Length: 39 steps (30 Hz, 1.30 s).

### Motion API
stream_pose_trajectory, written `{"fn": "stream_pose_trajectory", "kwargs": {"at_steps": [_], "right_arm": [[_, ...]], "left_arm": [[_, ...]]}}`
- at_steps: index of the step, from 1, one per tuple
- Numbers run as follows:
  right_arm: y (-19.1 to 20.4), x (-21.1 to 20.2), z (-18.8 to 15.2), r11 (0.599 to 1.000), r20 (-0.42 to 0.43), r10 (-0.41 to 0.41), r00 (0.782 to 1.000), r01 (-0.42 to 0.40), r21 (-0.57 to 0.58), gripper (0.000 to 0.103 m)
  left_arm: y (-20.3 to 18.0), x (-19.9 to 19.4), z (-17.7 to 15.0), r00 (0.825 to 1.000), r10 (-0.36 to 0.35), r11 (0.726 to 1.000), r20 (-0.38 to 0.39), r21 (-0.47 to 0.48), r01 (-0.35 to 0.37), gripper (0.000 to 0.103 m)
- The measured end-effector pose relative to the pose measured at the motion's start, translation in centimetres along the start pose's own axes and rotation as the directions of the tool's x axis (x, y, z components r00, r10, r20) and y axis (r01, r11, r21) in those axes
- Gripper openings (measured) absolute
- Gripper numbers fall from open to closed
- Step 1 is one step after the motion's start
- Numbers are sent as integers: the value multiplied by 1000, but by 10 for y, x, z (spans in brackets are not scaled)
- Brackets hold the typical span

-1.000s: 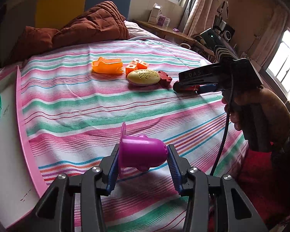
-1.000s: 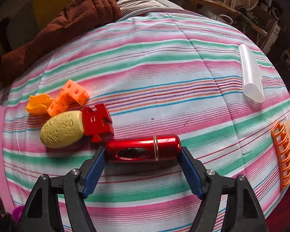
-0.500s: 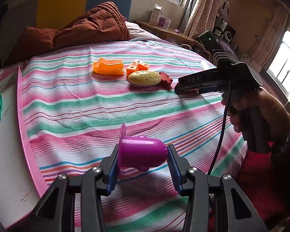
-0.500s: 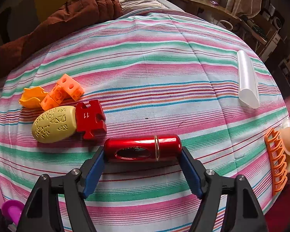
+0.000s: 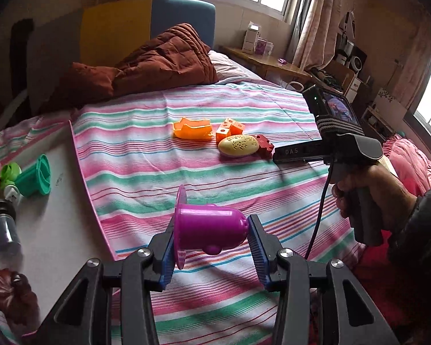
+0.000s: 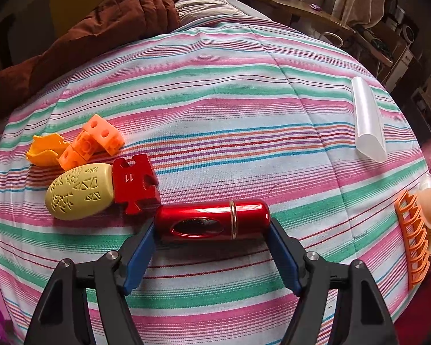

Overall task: Organize rigid objects
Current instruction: 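Carry the purple cup toy into the tray and open the left tool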

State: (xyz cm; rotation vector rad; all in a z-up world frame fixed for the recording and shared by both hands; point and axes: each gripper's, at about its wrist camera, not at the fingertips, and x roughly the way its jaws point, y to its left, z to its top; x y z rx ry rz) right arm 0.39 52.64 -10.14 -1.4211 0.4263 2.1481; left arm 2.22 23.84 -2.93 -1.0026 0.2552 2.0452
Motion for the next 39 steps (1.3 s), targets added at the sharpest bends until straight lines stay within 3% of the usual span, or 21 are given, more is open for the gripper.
{"fn": "stream_pose_trajectory", "kwargs": {"at_steps": [9,17,26,32,39], "right_arm": [[6,-2,-3,1000,21,-13,1000,13,-11,76],[10,-4,-5,999,34,-26,999,27,-27,75],[11,-2,-3,999,37,-27,999,29,-36,75],[13,0,-1,999,36,-23,999,24,-46,75],[13,0,-1,999,34,-16,999,17,-46,75]], "left_arm": [[16,-27,-1,999,34,999,36,-36,-33,46],[50,-49,-13,999,31,992,43,-127,-25,46],[130,-75,-30,994,99,944,35,-320,-83,46],[172,-71,-5,996,80,906,47,-421,-53,46],[184,-27,43,999,33,928,13,-372,-26,46]]}}
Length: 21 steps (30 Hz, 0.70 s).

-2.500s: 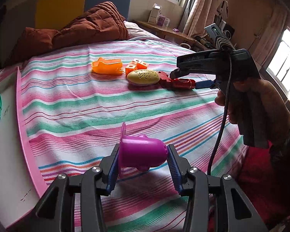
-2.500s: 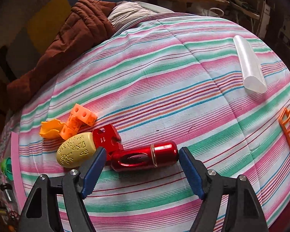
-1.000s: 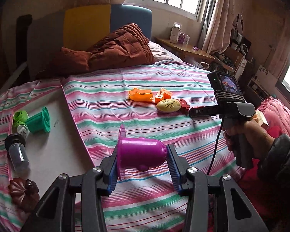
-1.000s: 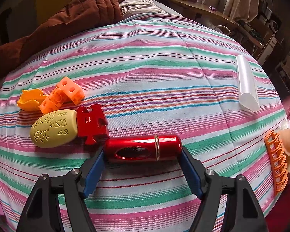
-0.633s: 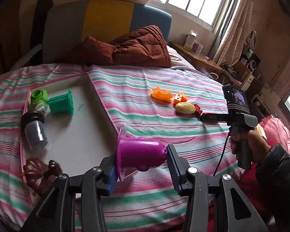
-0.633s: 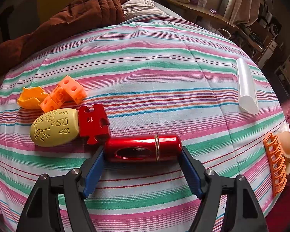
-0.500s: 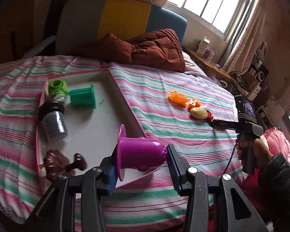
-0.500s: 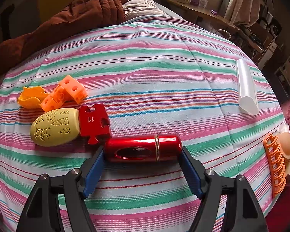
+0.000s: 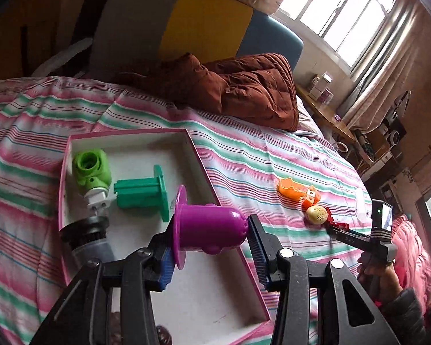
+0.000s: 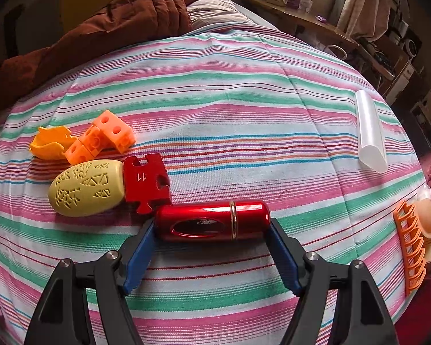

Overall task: Organize rigid objects
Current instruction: 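Carry the purple cup toy into the tray and open the left tool, then lift the red cylinder with the right tool toward the tray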

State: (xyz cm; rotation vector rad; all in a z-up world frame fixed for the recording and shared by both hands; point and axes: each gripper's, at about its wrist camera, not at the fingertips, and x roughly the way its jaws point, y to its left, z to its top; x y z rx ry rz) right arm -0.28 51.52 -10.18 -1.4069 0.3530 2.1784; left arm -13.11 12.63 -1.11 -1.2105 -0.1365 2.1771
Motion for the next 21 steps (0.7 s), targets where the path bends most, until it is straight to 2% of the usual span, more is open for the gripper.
{"fn": "stream_pose_trajectory", "kwargs": {"at_steps": [8,12,13,14,15,21], "right_arm": [[4,-4,-2,1000,-1,2,1000,-2,-5,75],[5,-4,-2,1000,-1,0,1000,0,-9,75],[5,-4,-2,1000,-1,0,1000,0,-9,75],[6,-4,-2,1000,-1,1,1000,-1,-9,75],[6,-4,-2,1000,-1,1,1000,-1,-9,75],[6,-3,-1,1000,0,0,1000,0,-12,75]], "left_arm": [[10,51,32,998,-31,999,-60,-32,30,46],[14,66,37,997,-9,999,-81,-41,6,46],[16,70,37,996,0,999,-94,-54,-5,48],[18,72,37,995,-3,998,-102,-66,-4,55],[19,72,37,995,-6,997,-98,-73,-1,60],[20,47,38,999,21,997,-28,-72,-23,59]]}}
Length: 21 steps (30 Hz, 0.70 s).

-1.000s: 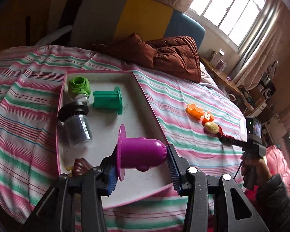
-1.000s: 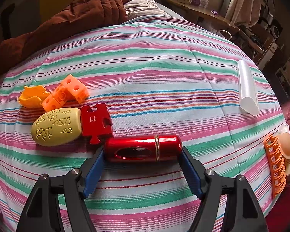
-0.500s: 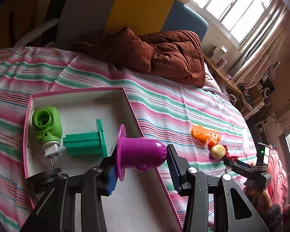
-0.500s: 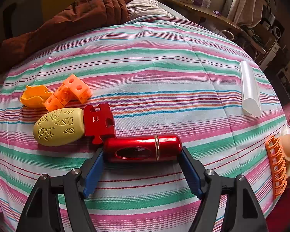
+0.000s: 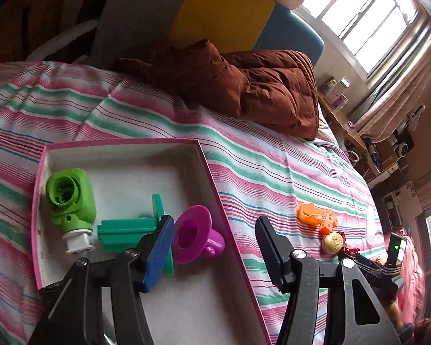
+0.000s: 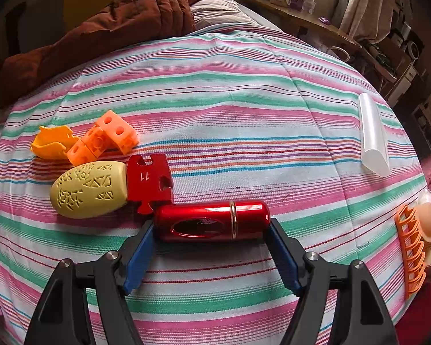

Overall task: Organize rigid objects
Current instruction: 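Lift the red cylinder with the right tool toward the tray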

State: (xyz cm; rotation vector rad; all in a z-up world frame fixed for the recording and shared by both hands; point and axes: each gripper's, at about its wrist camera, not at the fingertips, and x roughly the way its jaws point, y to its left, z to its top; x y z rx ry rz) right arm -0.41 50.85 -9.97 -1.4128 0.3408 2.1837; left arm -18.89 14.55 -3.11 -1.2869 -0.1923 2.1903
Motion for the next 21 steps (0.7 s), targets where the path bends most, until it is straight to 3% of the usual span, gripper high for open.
{"fn": "stream_pose_trajectory", "kwargs": {"at_steps": [2,5,8,10,21], "right_arm": [[1,0,0,1000,1,-1,1000,1,-1,75],[0,1,1,1000,2,0,1000,0,-2,75],[0,1,1,1000,3,-2,1000,2,-3,75],[0,2,1,1000,4,-3,1000,3,-4,75],[7,-1,0,1000,14,9,1000,-8,-23,75]], "left_arm": [[-4,-15,-4,999,12,1000,34,25,-13,60],[-16,-35,-19,995,82,992,65,86,-87,60],[-26,-57,-43,985,128,982,114,125,-142,69],[-31,-68,-60,980,154,974,129,147,-172,69],[-29,-101,-120,949,277,944,154,143,-298,69]]}}
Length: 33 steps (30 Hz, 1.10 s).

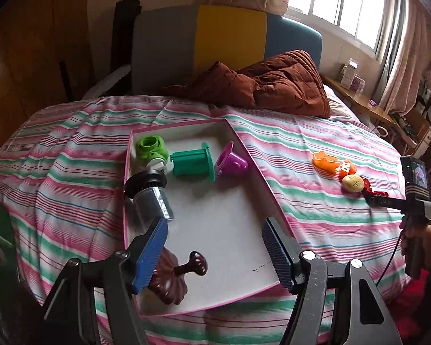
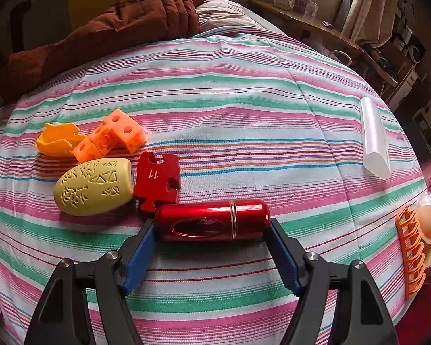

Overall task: Organize rigid objects
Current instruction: 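Lift the red cylinder with the right tool toward the tray, then lower the red cylinder into the tray and open the right tool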

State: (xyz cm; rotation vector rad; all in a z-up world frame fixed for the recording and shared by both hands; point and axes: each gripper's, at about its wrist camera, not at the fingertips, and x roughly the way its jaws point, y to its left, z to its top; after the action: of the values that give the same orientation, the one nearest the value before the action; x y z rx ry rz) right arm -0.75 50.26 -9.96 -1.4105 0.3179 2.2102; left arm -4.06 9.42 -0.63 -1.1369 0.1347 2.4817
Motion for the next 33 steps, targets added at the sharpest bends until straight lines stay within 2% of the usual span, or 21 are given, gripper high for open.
{"fn": "stream_pose_trajectory", "kwargs": {"at_steps": [3,7,12,17,24,33], "right_arm": [[8,-1,-1,999,2,28,1000,-28,-30,75],[29,-6,-7,988,-4,112,994,-112,-108,75],[75,-15,-20,931,-19,229,973,-225,-286,75],[107,-24,-34,884,-26,286,958,-274,-380,75],[120,-27,-42,877,-11,279,960,-260,-404,75],[127,-31,-42,898,-16,235,972,-223,-380,75]], "left_arm": [[4,-4,-5,1000,18,1000,0,3,-18,70],[10,-7,-11,1000,27,1000,2,-12,-27,73],[14,-9,-17,999,39,999,-6,-17,-39,73],[17,-14,-18,998,60,998,11,-11,-60,73],[21,-18,-20,997,70,998,23,-8,-70,73],[31,-20,-23,996,81,997,25,-18,-81,74]]}}
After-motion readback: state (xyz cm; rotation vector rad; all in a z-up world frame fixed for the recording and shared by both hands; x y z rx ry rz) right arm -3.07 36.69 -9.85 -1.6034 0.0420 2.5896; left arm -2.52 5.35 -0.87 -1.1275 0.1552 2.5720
